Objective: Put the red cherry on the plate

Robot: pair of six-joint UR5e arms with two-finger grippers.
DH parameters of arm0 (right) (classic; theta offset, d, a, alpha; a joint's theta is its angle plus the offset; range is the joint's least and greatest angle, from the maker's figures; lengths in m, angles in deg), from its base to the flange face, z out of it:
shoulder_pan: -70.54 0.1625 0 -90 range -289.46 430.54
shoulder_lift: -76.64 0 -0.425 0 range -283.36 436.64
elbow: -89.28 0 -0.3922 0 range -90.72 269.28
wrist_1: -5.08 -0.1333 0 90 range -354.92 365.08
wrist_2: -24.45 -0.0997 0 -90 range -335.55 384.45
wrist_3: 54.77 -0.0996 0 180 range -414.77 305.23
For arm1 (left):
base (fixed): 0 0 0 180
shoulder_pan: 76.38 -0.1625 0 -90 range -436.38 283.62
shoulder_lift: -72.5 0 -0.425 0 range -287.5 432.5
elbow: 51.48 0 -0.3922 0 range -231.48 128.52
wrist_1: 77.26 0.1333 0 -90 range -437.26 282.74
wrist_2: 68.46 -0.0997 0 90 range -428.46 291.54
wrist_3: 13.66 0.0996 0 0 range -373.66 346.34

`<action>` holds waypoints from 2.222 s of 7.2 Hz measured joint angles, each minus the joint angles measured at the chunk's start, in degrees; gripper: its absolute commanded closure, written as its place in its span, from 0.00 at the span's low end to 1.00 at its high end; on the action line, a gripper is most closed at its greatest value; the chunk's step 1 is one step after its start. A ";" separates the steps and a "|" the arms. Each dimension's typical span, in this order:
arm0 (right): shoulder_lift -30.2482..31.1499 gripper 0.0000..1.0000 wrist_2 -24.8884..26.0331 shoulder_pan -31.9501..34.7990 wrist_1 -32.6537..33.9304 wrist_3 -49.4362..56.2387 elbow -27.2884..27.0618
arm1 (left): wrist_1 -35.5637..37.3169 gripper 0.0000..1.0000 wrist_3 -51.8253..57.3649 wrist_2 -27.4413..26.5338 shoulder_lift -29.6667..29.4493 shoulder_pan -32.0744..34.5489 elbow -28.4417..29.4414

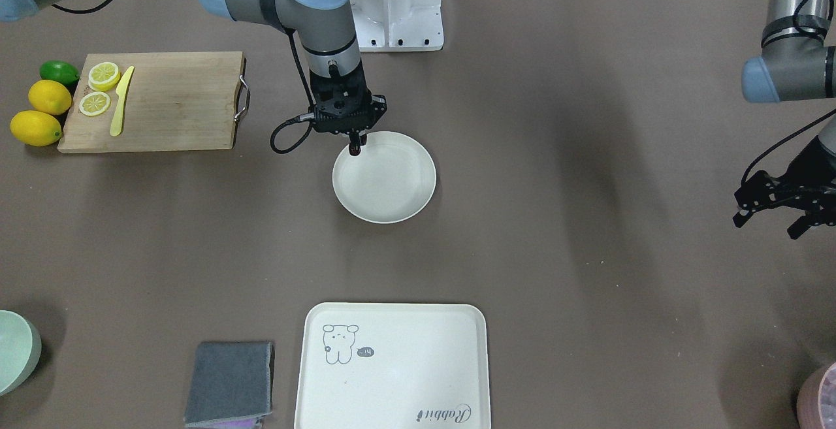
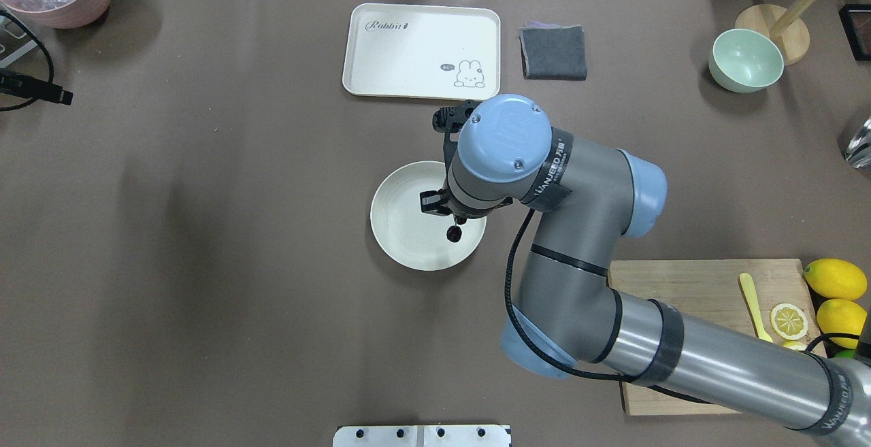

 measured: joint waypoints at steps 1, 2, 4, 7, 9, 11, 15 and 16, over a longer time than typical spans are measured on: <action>-1.24 1.00 0.22 -0.29 -1.98 -1.00 2.77 | -0.02 0.02 1.09 0.02 0.11 0.68 0.75; -2.17 0.74 0.38 -1.02 -2.83 -1.89 4.52 | -0.03 0.02 1.50 0.03 0.12 0.93 1.19; -3.06 0.00 0.62 -1.75 -3.28 -2.87 5.88 | -0.02 0.02 1.68 0.09 0.12 1.04 1.39; -3.07 0.00 0.53 -1.24 -3.02 -6.40 4.94 | -0.22 0.02 1.70 1.37 1.05 1.18 1.18; 0.45 0.00 -3.54 2.61 2.66 -5.78 -2.16 | 0.84 0.02 3.05 2.91 2.74 3.91 1.33; 10.02 0.00 -9.66 9.77 7.68 1.13 -11.52 | 6.54 0.02 10.67 4.33 3.30 9.42 0.58; 31.37 0.00 -18.86 26.33 8.39 25.59 -20.56 | 28.23 0.02 25.86 6.97 3.80 18.92 -7.90; 36.08 0.00 -21.80 32.26 8.19 33.91 -20.22 | 31.79 0.02 28.03 6.88 5.03 19.58 -10.21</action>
